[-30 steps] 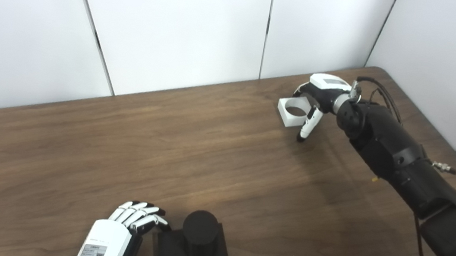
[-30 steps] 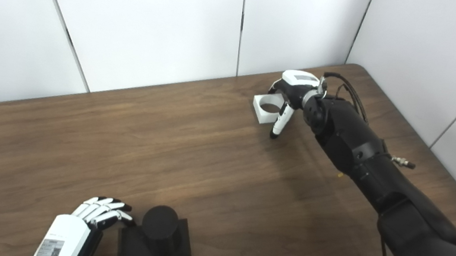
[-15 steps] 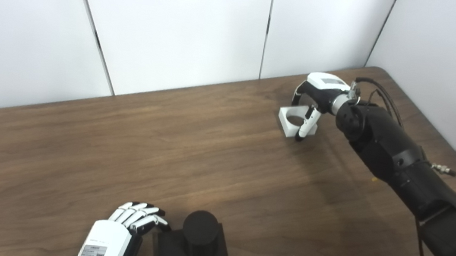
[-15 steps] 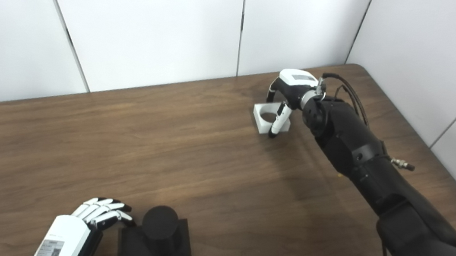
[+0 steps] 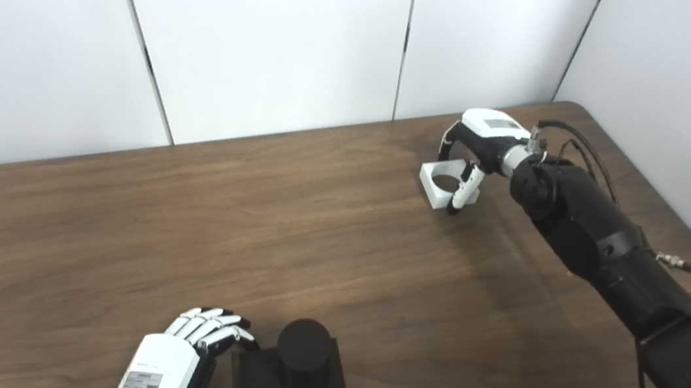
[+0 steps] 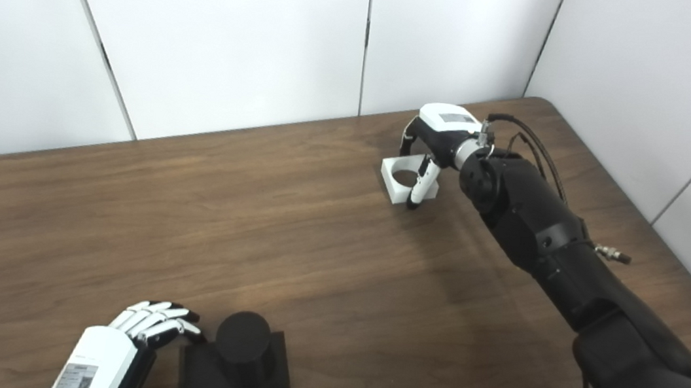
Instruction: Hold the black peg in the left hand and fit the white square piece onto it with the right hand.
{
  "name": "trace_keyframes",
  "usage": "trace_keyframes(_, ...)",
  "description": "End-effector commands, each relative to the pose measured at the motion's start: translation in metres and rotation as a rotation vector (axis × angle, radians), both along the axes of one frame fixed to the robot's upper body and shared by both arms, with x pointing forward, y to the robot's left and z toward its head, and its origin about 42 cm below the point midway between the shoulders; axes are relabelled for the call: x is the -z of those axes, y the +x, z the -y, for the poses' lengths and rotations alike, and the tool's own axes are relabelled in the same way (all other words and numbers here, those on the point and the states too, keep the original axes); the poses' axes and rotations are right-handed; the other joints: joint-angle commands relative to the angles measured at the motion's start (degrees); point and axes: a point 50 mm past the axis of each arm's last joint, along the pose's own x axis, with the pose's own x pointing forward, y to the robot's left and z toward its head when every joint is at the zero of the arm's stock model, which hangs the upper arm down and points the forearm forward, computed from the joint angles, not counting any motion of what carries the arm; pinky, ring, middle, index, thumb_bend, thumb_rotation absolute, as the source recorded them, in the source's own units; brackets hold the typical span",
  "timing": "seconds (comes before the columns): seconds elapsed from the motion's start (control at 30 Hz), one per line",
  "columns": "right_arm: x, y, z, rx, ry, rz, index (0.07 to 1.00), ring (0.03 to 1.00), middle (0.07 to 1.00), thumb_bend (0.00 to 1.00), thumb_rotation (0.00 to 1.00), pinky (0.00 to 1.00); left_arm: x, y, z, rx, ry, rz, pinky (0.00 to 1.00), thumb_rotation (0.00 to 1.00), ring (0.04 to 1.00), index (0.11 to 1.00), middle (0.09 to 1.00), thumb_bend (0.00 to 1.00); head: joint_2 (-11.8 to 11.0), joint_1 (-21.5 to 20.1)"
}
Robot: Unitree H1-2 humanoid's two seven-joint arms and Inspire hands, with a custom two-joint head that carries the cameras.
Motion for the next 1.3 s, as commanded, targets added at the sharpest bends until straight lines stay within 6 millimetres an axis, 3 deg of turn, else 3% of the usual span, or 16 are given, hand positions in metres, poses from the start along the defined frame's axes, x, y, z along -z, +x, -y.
trace_keyframes(0.0, -0.026, 0.001, 0.001, -0.010, -0.021, 0.059, 0.486, 0.865, 0.797, 0.52, 0.13, 0.78, 0.021, -0.013, -0.008, -0.031, 0.085, -0.102, 0.83, 0.05, 0.796, 0.486, 0.740, 0.52, 0.39, 0.47)
trace_keyframes(0.2, -0.057, -0.024, -0.023, -0.108, -0.029, 0.093, 0.487, 0.891, 0.804, 0.52, 0.13, 0.84, 0.015, -0.014, -0.003, -0.027, 0.087, -0.099, 0.83, 0.05, 0.793, 0.486, 0.738, 0.52, 2.76, 3.18)
trace_keyframes(0.33, -0.082, -0.051, -0.048, -0.222, -0.030, 0.106, 0.487, 0.898, 0.797, 0.52, 0.13, 0.91, 0.010, -0.014, 0.002, -0.023, 0.092, -0.097, 0.82, 0.05, 0.793, 0.486, 0.738, 0.52, 4.67, 5.40)
trace_keyframes(0.57, -0.114, -0.103, -0.086, -0.384, 0.026, 0.086, 0.486, 0.906, 0.802, 0.52, 0.13, 0.94, 0.008, -0.012, 0.010, -0.021, 0.098, -0.096, 0.83, 0.05, 0.796, 0.486, 0.742, 0.52, 7.04, 7.99)
trace_keyframes(0.77, -0.117, -0.136, -0.108, -0.470, 0.045, 0.056, 0.485, 0.906, 0.797, 0.52, 0.13, 0.92, 0.006, -0.011, 0.015, -0.023, 0.097, -0.101, 0.84, 0.05, 0.802, 0.486, 0.747, 0.52, 8.82, 8.72)
trace_keyframes(1.27, -0.109, -0.179, -0.137, -0.615, 0.108, 0.039, 0.483, 0.874, 0.770, 0.52, 0.13, 0.89, 0.003, -0.008, 0.022, -0.018, 0.095, -0.105, 0.85, 0.05, 0.806, 0.486, 0.750, 0.52, 11.27, 9.67)
